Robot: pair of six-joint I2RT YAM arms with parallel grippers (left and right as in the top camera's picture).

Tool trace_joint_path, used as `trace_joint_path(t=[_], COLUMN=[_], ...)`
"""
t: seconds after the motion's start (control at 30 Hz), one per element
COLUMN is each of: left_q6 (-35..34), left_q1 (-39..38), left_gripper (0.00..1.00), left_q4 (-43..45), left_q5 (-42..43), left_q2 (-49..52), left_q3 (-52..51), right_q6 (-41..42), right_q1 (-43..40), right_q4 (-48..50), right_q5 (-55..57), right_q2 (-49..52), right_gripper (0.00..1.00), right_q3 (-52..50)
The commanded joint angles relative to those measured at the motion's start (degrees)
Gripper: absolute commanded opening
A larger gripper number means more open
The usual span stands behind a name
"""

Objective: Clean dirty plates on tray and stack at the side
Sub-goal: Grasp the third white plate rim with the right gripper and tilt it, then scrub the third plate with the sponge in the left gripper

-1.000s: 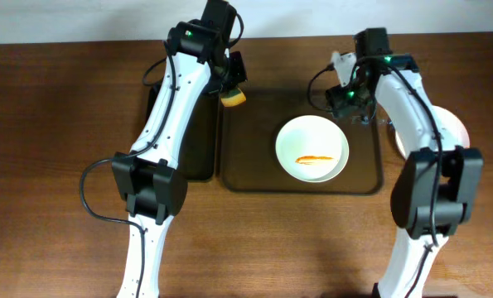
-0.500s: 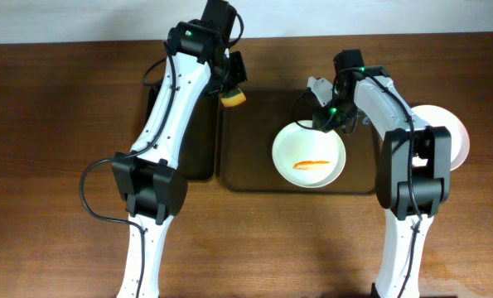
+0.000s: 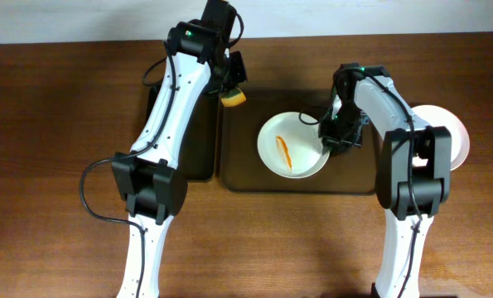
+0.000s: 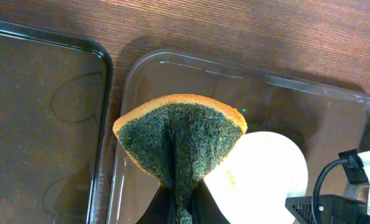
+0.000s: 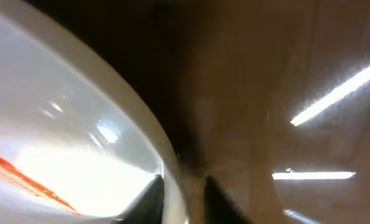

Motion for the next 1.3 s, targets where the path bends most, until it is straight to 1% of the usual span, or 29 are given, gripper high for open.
trace_joint_path(t=[0.0, 0.03, 0.07, 0.13, 0.17, 0.23, 0.27, 0.33, 0.37, 0.43, 0.47, 0.5, 0.57, 0.6, 0.63, 0.7, 0.77, 0.83, 0.9, 0.93, 1.0, 1.1, 1.13, 1.17, 1.27], left_q6=[1.0, 1.0, 1.0, 1.0, 0.9, 1.0, 0.9, 1.0, 0.9, 0.9, 0.9, 1.0, 1.0, 1.3, 3.0, 6.7, 9.8, 9.9, 10.9, 14.1, 23.1, 28.2, 30.4, 31.4, 31.5], left_q1=[0.3, 0.3, 0.3, 0.3, 0.3, 0.3, 0.3, 0.3, 0.3, 0.3, 0.3, 0.3, 0.2, 0.1, -0.2, -1.2, -2.0, -2.5, -3.5, -4.3, -6.5, -8.4, -9.1, -9.5, -10.4], left_gripper=[0.00, 0.00, 0.00, 0.00, 0.00, 0.00, 0.00, 0.00, 0.00, 0.00, 0.00, 0.00, 0.00, 0.00, 0.00, 0.00, 0.00, 0.00, 0.00, 0.00, 0.00, 0.00, 0.00, 0.00, 0.00], left_q4=[0.0, 0.0, -0.1, -0.2, -0.1, -0.1, -0.1, -0.1, -0.1, 0.0, -0.1, -0.5, -1.6, -1.8, -1.6, -0.7, 0.9, 2.6, 6.0, 8.8, 14.8, 21.6, 25.3, 27.8, 31.2], left_q5=[0.0, 0.0, 0.0, 0.0, 0.0, 0.0, 0.0, 0.0, 0.0, 0.0, 0.0, 0.0, 0.0, 0.0, 0.3, 0.7, 0.7, 0.7, 0.9, 1.9, 3.8, 3.6, 3.6, 3.6, 3.6], left_q2=[0.6, 0.6, 0.6, 0.6, 0.6, 0.6, 0.6, 0.6, 0.6, 0.6, 0.6, 0.6, 0.7, 0.8, 0.9, 1.0, 1.0, 1.1, 1.1, 1.1, 1.1, 1.6, 2.2, 3.2, 7.1], left_q3=[-0.1, -0.1, -0.1, -0.1, -0.1, -0.1, -0.1, -0.1, -0.1, -0.1, -0.1, -0.1, -0.1, -0.2, -0.5, -2.2, -5.5, -9.0, -13.6, -15.9, -20.0, -24.1, -26.1, -27.3, -29.2], right_q6=[-7.9, -11.4, -16.0, -25.7, -29.8, -32.3, -32.2, -32.2, -32.0, -29.1, -27.1, -22.1, -13.2, -10.1, -6.2, -3.3, -1.4, 3.6, 4.4, 3.8, 3.8, 3.8, 3.6, 3.6, 2.8], right_q1=[0.2, 0.2, 0.2, 0.2, 0.3, 0.3, 0.3, 0.3, 0.3, 0.3, 0.2, 0.1, -0.7, -1.3, -2.1, -3.3, -3.2, -3.2, -3.0, -3.0, -3.1, -3.1, -3.1, -3.1, -3.1], right_q4=[1.2, 2.2, 3.6, 7.6, 9.3, 9.1, 8.5, 8.5, 8.7, 9.9, 10.7, 11.0, 10.8, 10.6, 10.2, 10.8, 11.3, 11.9, 14.9, 15.7, 16.2, 16.2, 16.2, 16.2, 16.3], right_q5=[1.8, 1.8, 1.8, 1.8, 1.8, 1.8, 1.8, 1.7, 1.1, 0.5, 0.5, 0.5, -1.0, -2.1, -4.3, -10.9, -9.7, -7.0, -7.4, -7.8, -7.9, -8.1, -8.1, -8.1, -8.2], right_q2=[0.5, 0.5, 0.5, 0.5, 0.5, 0.5, 0.5, 0.5, 0.5, 0.5, 0.5, 0.5, 0.5, 0.5, 0.5, 0.5, 0.5, 0.5, 0.5, 0.5, 0.5, 0.5, 0.5, 0.5, 0.5], right_gripper=[0.36, 0.41, 0.44, 0.44, 0.43, 0.35, 0.31, 0.29, 0.25, 0.18, 0.11, 0.04, 0.04, 0.04, 0.04, 0.04, 0.04, 0.04, 0.04, 0.04, 0.04, 0.04, 0.04, 0.04, 0.04], right_q3=[2.1, 3.2, 4.2, 4.4, 4.0, 3.4, 2.0, 0.3, -1.4, -3.8, -4.6, -4.8, -4.8, -4.8, -4.8, -4.9, -5.2, -6.2, -8.5, -9.3, -9.5, -9.5, -9.5, -9.5, -9.5])
